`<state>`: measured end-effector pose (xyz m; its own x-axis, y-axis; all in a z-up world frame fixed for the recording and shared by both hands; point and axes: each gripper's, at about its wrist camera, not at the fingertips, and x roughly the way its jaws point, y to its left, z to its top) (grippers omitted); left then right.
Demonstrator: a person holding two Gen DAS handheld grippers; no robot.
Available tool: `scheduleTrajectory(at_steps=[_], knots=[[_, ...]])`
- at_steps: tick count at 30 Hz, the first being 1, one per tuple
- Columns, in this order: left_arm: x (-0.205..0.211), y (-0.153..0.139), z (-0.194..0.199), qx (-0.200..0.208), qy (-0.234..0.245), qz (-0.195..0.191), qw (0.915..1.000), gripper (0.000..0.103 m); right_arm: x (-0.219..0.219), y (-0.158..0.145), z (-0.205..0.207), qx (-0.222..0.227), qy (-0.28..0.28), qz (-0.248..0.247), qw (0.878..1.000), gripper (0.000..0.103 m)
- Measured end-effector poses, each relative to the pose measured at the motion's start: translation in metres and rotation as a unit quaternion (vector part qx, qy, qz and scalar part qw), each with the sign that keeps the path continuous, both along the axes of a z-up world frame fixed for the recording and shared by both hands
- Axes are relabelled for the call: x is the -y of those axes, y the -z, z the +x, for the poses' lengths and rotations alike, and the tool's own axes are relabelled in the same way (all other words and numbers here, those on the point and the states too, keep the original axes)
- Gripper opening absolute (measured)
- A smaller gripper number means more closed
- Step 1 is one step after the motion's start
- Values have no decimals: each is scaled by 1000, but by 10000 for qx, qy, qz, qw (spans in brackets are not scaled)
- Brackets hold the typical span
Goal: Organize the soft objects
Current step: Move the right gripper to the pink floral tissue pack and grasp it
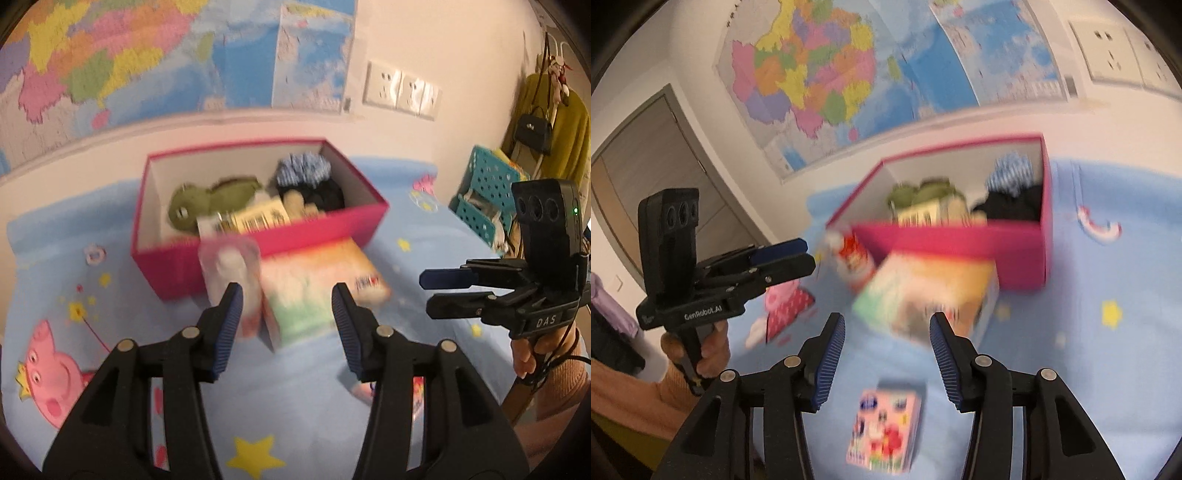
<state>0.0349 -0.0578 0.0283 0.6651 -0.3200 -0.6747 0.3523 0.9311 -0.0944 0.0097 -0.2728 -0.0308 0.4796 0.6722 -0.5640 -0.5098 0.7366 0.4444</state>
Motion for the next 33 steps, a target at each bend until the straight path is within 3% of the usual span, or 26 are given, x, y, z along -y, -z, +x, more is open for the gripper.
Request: scheduleTrajectory(at_steps=[9, 17, 19, 23, 26, 33], knots=[[13, 48, -28, -738, 429, -73, 9963, 52, 1, 50, -32, -787, -30, -125, 9968, 49], [33, 71, -29, -1120, 941, -145, 9891, 52, 9, 63, -57, -1135, -125, 30, 9935, 49], [38, 75, -26, -1172, 1076, -175, 9871, 46, 10, 65, -64, -1255, -234, 151, 9917, 49], [50, 84, -19, -1409, 1336, -251, 9806, 41, 10, 71, -71, -1330, -250, 265, 9905, 36], [51, 86, -19, -1559, 1446, -425, 9762, 39, 10, 73, -65, -1320, -84, 384, 9905, 33], [47, 88, -32, -1697, 1603, -427, 9714, 39, 13, 66, -40, -1063, 321, 369, 9931, 33]])
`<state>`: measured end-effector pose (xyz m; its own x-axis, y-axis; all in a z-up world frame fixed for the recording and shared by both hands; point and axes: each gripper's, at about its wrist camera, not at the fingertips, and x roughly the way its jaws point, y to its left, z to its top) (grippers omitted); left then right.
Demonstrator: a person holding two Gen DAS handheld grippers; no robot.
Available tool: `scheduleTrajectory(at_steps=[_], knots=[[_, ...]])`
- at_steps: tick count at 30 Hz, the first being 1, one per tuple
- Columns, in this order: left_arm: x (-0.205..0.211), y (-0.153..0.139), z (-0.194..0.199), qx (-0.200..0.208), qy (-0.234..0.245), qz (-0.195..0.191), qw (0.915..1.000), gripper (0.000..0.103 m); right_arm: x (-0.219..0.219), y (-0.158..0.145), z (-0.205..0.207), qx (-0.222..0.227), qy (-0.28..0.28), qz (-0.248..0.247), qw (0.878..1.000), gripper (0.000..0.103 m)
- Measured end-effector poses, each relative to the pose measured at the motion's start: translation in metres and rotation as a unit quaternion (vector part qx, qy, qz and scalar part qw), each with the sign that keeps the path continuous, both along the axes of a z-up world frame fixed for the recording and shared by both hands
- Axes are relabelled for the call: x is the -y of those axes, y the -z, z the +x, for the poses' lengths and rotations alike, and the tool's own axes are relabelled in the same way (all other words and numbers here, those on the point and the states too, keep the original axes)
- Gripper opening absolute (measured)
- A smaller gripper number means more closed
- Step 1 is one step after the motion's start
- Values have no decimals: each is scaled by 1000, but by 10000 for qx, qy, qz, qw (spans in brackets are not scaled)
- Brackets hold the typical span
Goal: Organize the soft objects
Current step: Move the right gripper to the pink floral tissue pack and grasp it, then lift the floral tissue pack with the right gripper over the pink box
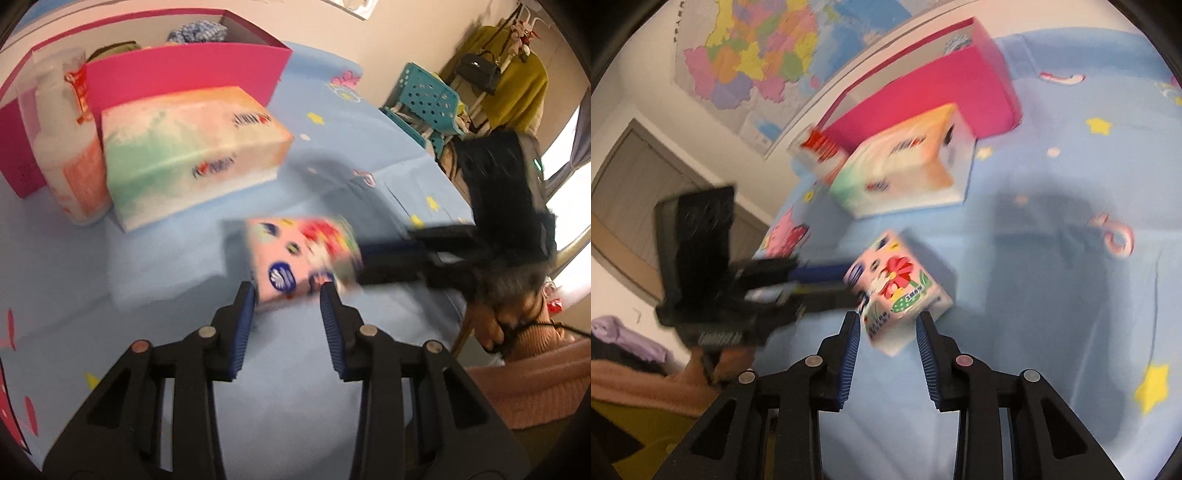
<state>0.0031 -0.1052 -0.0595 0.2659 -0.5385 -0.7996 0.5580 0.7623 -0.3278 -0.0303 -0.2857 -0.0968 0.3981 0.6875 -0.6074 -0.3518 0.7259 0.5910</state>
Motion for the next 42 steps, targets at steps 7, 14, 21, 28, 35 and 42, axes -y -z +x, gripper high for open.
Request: scheduleTrajectory(at_steps=[7, 14, 21, 28, 35, 42], knots=[[-6, 2, 1, -80, -248, -110, 9996, 39, -2, 0, 13, 43, 127, -45, 9999, 33], [-2, 0, 3, -70, -304, -125, 9994, 38, -1, 2, 12, 53, 201, -31, 9998, 33], [0, -18, -2, 207, -348, -88, 9991, 38, -2, -17, 8, 308, 164, -71, 9994, 33], [-2, -36, -1, 431, -443, -119, 9980, 38, -3, -42, 7, 642, 112, -53, 9979, 33], [0, -50, -1, 665, -538, -65, 9963, 38, -8, -55, 10, 828, 87, -48, 9965, 33], [0, -57, 1, 799, -574, -69, 9951, 38, -8, -64, 15, 952, 68, -71, 9954, 33]])
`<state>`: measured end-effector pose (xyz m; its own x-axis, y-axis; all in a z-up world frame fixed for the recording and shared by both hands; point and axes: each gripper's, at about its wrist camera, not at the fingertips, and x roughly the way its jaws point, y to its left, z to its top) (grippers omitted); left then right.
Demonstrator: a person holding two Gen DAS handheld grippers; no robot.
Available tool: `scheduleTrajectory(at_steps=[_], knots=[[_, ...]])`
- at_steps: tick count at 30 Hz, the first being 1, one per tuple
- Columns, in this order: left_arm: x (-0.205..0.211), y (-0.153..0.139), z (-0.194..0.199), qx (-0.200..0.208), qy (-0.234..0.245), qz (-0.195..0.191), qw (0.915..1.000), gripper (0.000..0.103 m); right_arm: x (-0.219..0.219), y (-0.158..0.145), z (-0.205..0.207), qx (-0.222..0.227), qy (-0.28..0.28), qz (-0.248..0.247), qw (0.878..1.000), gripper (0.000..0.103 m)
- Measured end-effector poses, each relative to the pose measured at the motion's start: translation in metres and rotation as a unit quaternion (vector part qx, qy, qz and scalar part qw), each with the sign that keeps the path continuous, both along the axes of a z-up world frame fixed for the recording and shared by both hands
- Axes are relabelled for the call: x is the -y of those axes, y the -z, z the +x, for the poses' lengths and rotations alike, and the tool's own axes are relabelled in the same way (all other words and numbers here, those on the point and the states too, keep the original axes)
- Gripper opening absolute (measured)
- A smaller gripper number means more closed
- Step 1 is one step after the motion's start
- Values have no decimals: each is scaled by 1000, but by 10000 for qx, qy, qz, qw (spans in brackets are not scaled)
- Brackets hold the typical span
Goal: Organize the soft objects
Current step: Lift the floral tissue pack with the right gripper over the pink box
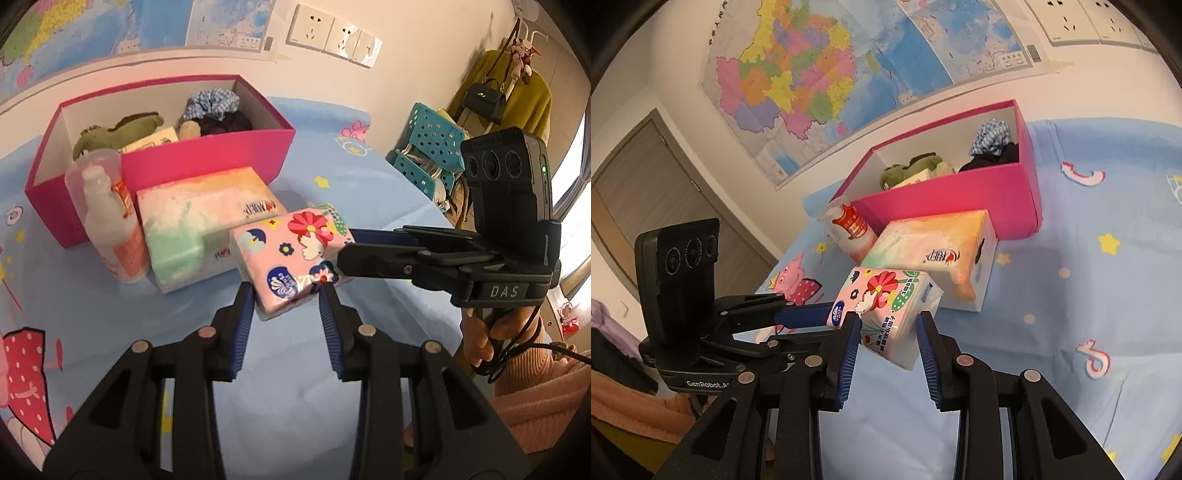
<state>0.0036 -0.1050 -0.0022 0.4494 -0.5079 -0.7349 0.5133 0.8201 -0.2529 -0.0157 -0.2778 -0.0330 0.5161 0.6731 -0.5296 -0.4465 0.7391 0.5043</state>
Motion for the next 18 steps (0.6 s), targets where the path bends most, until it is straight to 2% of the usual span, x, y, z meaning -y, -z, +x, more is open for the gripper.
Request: scheduleTrajectory(at_steps=[9, 18], knots=[[6, -15, 23, 249, -42, 66, 9997, 38, 3, -16, 24, 217, 44, -72, 9997, 33], [7, -32, 61, 415, -177, -54, 9990, 38, 6, -34, 57, 445, 140, -68, 9989, 33]])
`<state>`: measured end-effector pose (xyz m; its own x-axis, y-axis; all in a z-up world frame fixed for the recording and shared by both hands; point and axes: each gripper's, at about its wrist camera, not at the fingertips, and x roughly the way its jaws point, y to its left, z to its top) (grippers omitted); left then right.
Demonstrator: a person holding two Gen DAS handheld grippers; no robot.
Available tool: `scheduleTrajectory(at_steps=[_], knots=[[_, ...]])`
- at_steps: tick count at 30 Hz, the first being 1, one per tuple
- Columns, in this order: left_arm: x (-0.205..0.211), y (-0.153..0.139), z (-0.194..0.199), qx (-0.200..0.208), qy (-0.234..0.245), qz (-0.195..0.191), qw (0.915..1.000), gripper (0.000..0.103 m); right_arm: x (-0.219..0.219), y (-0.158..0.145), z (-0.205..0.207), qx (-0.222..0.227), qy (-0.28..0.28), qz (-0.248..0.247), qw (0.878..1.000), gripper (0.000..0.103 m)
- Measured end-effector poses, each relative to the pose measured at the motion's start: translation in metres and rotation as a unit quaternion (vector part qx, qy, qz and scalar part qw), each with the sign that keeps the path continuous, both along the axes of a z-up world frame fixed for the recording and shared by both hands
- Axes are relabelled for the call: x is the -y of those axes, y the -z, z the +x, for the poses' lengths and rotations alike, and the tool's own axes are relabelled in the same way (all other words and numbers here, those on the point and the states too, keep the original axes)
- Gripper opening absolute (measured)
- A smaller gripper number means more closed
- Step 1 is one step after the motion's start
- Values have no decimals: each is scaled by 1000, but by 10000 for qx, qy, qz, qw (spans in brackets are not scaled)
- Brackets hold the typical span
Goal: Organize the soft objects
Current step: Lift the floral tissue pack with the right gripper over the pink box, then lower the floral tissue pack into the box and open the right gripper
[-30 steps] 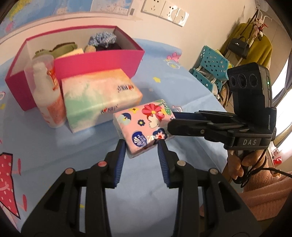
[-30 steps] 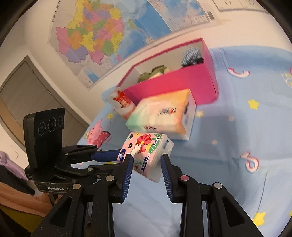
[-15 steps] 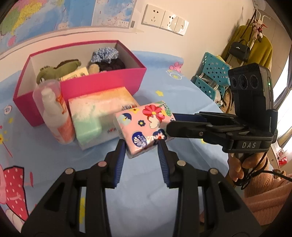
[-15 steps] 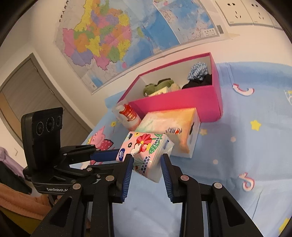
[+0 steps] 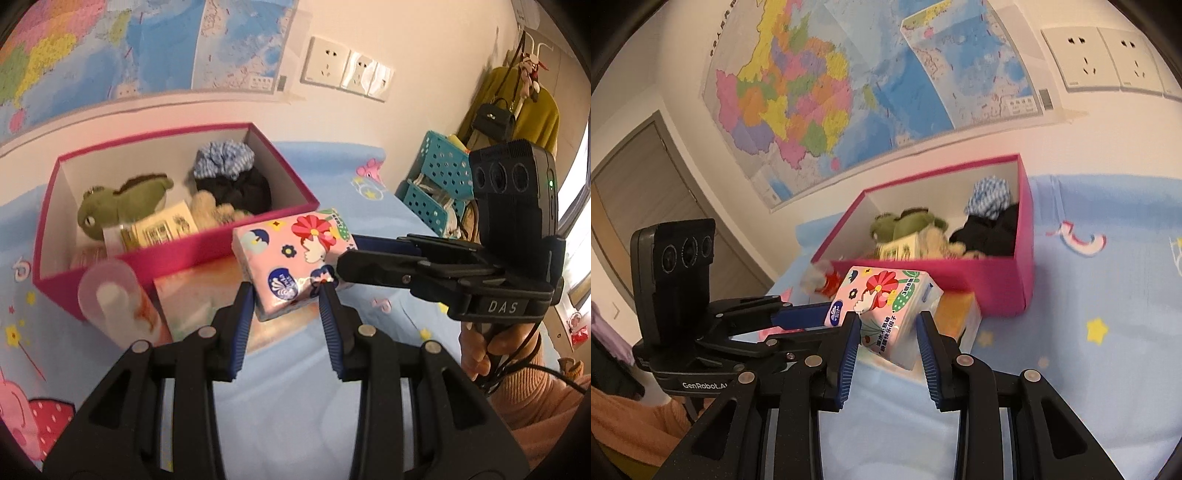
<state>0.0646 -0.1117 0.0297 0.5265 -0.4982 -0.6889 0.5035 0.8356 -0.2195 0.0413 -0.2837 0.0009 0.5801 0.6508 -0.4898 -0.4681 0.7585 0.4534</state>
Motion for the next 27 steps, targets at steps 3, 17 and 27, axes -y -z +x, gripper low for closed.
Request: scheduleTrajectory(at_steps=[3, 17, 27], knots=[[1, -4, 8, 62, -33, 5, 10000, 38, 0, -4, 9, 62, 22, -28, 10000, 33], [6, -9, 36, 113, -157, 36, 9998, 38, 2, -7, 39, 104, 127, -50, 9999, 33], [7, -7, 53, 70, -270, 54, 9996, 38, 2, -6, 56, 80, 171, -78, 9998, 33]])
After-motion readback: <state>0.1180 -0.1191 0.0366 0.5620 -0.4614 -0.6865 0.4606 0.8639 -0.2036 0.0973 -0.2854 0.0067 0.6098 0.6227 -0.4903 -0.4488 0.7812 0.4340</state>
